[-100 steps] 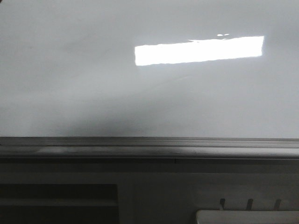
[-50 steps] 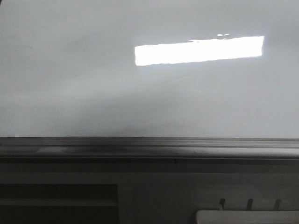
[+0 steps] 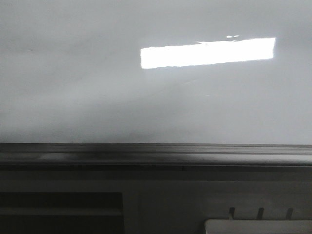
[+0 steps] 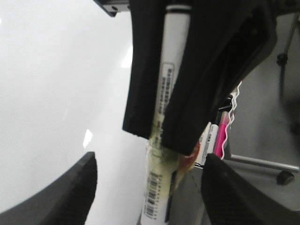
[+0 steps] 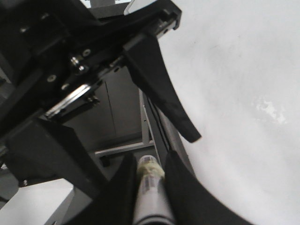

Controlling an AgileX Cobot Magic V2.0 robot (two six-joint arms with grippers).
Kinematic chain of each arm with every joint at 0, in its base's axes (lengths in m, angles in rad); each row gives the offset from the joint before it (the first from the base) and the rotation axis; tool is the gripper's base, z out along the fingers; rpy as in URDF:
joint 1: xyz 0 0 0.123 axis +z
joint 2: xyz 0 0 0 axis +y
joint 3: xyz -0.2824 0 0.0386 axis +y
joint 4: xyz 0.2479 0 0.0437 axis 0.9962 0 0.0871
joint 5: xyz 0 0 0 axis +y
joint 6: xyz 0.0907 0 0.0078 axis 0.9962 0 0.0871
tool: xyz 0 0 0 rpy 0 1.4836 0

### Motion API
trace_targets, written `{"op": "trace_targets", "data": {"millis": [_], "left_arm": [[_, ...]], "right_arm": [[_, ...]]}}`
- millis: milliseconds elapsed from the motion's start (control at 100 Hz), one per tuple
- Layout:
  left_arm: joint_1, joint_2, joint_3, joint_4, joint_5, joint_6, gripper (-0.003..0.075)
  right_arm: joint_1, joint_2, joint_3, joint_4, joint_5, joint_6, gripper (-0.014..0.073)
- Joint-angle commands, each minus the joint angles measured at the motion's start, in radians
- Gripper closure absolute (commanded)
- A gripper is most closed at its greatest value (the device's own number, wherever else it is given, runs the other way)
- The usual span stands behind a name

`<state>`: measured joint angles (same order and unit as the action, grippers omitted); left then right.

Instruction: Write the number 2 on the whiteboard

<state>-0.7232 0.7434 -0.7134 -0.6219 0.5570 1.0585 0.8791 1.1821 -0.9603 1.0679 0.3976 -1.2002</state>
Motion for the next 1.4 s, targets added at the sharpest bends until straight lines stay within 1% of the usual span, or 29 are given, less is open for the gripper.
{"op": "trace_targets", "data": {"millis": [0, 70, 120, 210, 260, 310, 330, 400, 450, 480, 500, 640, 880, 1110, 1390], "left_arm": [[0.0, -0.052, -0.035, -0.032, -0.075, -0.027, 0.0251], [0.021, -0.112, -0.035, 0.014, -0.103, -0.107, 0.0266], [0.043, -0.159, -0.031, 0.087, -0.124, -0.18, 0.0284], [0.101, -0.244, -0.002, 0.207, -0.171, -0.358, 0.0335], [0.136, -0.288, 0.023, 0.275, -0.192, -0.456, 0.0375], [0.171, -0.329, 0.053, 0.311, -0.21, -0.534, 0.0436], [0.186, -0.345, 0.068, 0.313, -0.218, -0.547, 0.0455], [0.234, -0.392, 0.115, 0.306, -0.236, -0.589, 0.0565], [0.263, -0.417, 0.142, 0.293, -0.236, -0.599, 0.0668], [0.281, -0.43, 0.159, 0.286, -0.236, -0.599, 0.072], [0.29, -0.438, 0.167, 0.282, -0.236, -0.599, 0.074], [0.325, -0.463, 0.184, 0.256, -0.233, -0.599, 0.0741], [0.325, -0.463, 0.184, 0.256, -0.224, -0.599, 0.0741], [0.325, -0.463, 0.184, 0.256, -0.218, -0.599, 0.0741], [0.325, -0.463, 0.184, 0.252, -0.198, -0.599, 0.0741]], "right_arm": [[-0.004, -0.037, -0.033, 0.006, -0.104, -0.021, 0.0672], [-0.006, -0.041, -0.033, -0.019, -0.168, -0.021, 0.0672], [-0.006, -0.045, -0.033, -0.031, -0.222, -0.021, 0.0672], [-0.006, -0.045, -0.033, -0.076, -0.299, -0.021, 0.0672], [-0.006, -0.039, -0.033, -0.106, -0.369, -0.021, 0.0672], [-0.006, -0.025, -0.033, -0.118, -0.44, -0.021, 0.0672], [-0.006, -0.022, -0.033, -0.12, -0.471, -0.021, 0.0672], [-0.006, 0.001, -0.033, -0.14, -0.553, -0.021, 0.0672], [-0.006, 0.019, -0.038, -0.151, -0.565, -0.021, 0.0672], [-0.006, 0.028, -0.043, -0.154, -0.562, -0.021, 0.0672], [-0.006, 0.033, -0.045, -0.154, -0.56, -0.021, 0.0672], [-0.006, 0.066, -0.052, -0.155, -0.56, -0.021, 0.0672], [-0.006, 0.129, -0.052, -0.152, -0.545, -0.021, 0.0672], [-0.006, 0.182, -0.056, -0.152, -0.594, -0.021, 0.0672], [-0.006, 0.199, -0.064, -0.152, -0.604, -0.021, 0.0672]]}}
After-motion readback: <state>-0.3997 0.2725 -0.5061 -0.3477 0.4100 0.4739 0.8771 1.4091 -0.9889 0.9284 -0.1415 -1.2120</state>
